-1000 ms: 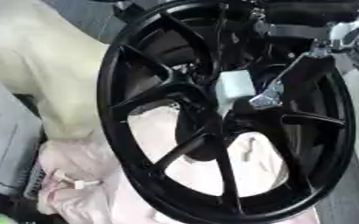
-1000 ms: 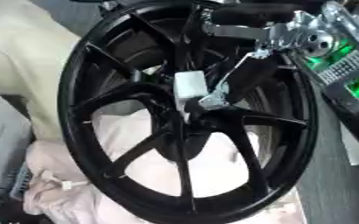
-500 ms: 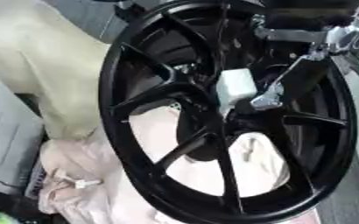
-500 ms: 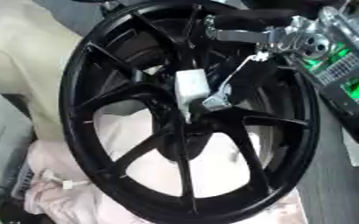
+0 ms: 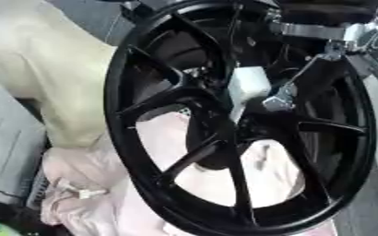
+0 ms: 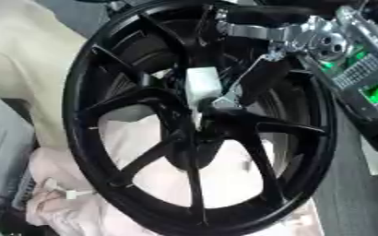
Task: Pull the pin out of the wheel hub.
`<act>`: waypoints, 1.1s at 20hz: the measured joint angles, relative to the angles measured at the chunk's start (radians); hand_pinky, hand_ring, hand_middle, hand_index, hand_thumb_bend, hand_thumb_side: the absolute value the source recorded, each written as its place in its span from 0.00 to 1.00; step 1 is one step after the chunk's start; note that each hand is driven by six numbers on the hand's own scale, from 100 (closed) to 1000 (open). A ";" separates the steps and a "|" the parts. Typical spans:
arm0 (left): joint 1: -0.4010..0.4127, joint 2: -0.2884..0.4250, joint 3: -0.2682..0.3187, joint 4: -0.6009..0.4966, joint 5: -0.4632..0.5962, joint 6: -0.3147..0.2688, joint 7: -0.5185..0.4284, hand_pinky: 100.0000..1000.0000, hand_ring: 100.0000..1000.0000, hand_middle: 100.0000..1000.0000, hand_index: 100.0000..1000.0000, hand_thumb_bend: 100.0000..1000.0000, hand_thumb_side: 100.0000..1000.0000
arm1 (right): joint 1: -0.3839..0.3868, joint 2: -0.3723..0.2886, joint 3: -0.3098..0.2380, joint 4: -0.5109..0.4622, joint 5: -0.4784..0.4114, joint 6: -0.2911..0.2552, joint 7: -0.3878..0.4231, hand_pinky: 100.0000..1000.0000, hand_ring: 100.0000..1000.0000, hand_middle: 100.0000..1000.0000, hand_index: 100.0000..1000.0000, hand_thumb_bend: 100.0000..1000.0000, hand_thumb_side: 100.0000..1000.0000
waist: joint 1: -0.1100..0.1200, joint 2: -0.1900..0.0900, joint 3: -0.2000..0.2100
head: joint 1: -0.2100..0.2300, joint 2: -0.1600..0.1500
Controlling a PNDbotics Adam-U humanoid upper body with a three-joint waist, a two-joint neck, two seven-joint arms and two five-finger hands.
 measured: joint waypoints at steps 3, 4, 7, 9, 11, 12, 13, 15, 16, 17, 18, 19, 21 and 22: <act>0.001 0.000 0.000 0.000 0.000 0.000 0.000 0.57 0.57 0.45 0.65 0.23 0.54 | 0.000 0.000 0.000 -0.002 -0.010 0.006 0.007 0.66 0.41 0.24 0.47 0.35 0.03 | 0.000 0.000 0.001 | 0.000 0.000; 0.001 0.000 0.000 0.000 -0.001 0.000 0.000 0.57 0.57 0.45 0.65 0.23 0.53 | 0.000 0.000 0.000 -0.002 -0.012 0.007 0.010 0.65 0.40 0.22 0.46 0.34 0.00 | 0.000 0.000 0.001 | 0.000 0.000; 0.001 0.000 0.000 0.000 -0.002 0.000 0.000 0.57 0.57 0.45 0.65 0.23 0.53 | -0.001 0.000 0.000 -0.003 -0.018 0.010 0.015 0.64 0.38 0.17 0.41 0.35 0.04 | 0.000 0.000 0.002 | 0.000 0.000; 0.002 0.000 0.000 0.000 -0.002 0.000 0.000 0.57 0.57 0.45 0.65 0.23 0.54 | -0.001 0.000 0.000 -0.003 -0.022 0.013 0.016 0.63 0.37 0.14 0.39 0.36 0.09 | 0.000 0.000 0.002 | 0.000 0.000; 0.002 0.000 0.000 0.000 -0.002 0.000 -0.001 0.57 0.57 0.45 0.65 0.23 0.53 | -0.001 0.000 0.000 -0.003 -0.025 0.017 0.013 0.63 0.36 0.12 0.38 0.36 0.13 | 0.000 0.000 0.003 | 0.000 0.000; 0.003 0.000 0.000 0.000 -0.002 0.001 -0.001 0.57 0.57 0.45 0.65 0.23 0.53 | -0.001 0.000 0.000 -0.003 -0.026 0.019 0.010 0.63 0.36 0.12 0.38 0.36 0.13 | 0.000 0.000 0.004 | 0.000 0.000; 0.004 0.000 0.000 0.000 -0.002 0.001 -0.001 0.57 0.57 0.45 0.65 0.23 0.53 | -0.001 0.000 0.000 -0.003 -0.026 0.021 0.008 0.63 0.36 0.12 0.38 0.36 0.13 | 0.000 0.000 0.005 | 0.000 0.000; 0.006 0.000 0.000 0.000 -0.002 0.001 -0.001 0.57 0.57 0.45 0.65 0.23 0.53 | -0.001 0.000 0.000 -0.003 -0.029 0.025 0.005 0.63 0.36 0.12 0.38 0.36 0.13 | 0.000 0.000 0.005 | 0.000 0.000; 0.006 0.000 0.000 0.000 -0.002 0.001 -0.001 0.57 0.57 0.45 0.65 0.23 0.53 | -0.001 0.000 0.000 -0.003 -0.030 0.026 0.003 0.62 0.35 0.09 0.34 0.37 0.21 | 0.000 0.000 0.005 | 0.000 0.000; 0.006 0.000 0.000 0.000 -0.002 0.001 -0.001 0.57 0.57 0.45 0.65 0.23 0.53 | -0.002 0.000 -0.001 -0.003 -0.030 0.028 0.001 0.62 0.35 0.09 0.34 0.37 0.22 | 0.000 0.000 0.005 | 0.000 0.000; 0.006 0.000 0.000 0.000 -0.002 0.001 -0.001 0.57 0.57 0.45 0.65 0.23 0.53 | -0.008 0.000 -0.004 -0.003 -0.032 0.029 -0.003 0.62 0.34 0.09 0.34 0.38 0.23 | 0.000 0.000 0.005 | 0.000 0.000; 0.006 0.000 0.000 -0.001 -0.002 0.001 -0.001 0.57 0.57 0.45 0.65 0.23 0.53 | -0.015 0.000 -0.008 -0.005 -0.033 0.029 -0.009 0.62 0.34 0.08 0.33 0.38 0.24 | 0.000 -0.001 0.005 | 0.000 0.000; 0.006 0.000 0.000 -0.001 -0.002 0.001 -0.001 0.57 0.57 0.45 0.65 0.23 0.53 | -0.026 -0.001 -0.015 -0.010 -0.039 0.029 -0.023 0.61 0.33 0.08 0.33 0.38 0.26 | 0.000 -0.004 0.005 | -0.001 0.000; 0.006 0.000 0.000 -0.001 -0.002 0.001 -0.001 0.57 0.57 0.45 0.65 0.23 0.53 | -0.032 -0.002 -0.021 -0.012 -0.043 0.028 -0.032 0.61 0.33 0.08 0.33 0.38 0.26 | 0.000 -0.006 0.005 | -0.001 0.000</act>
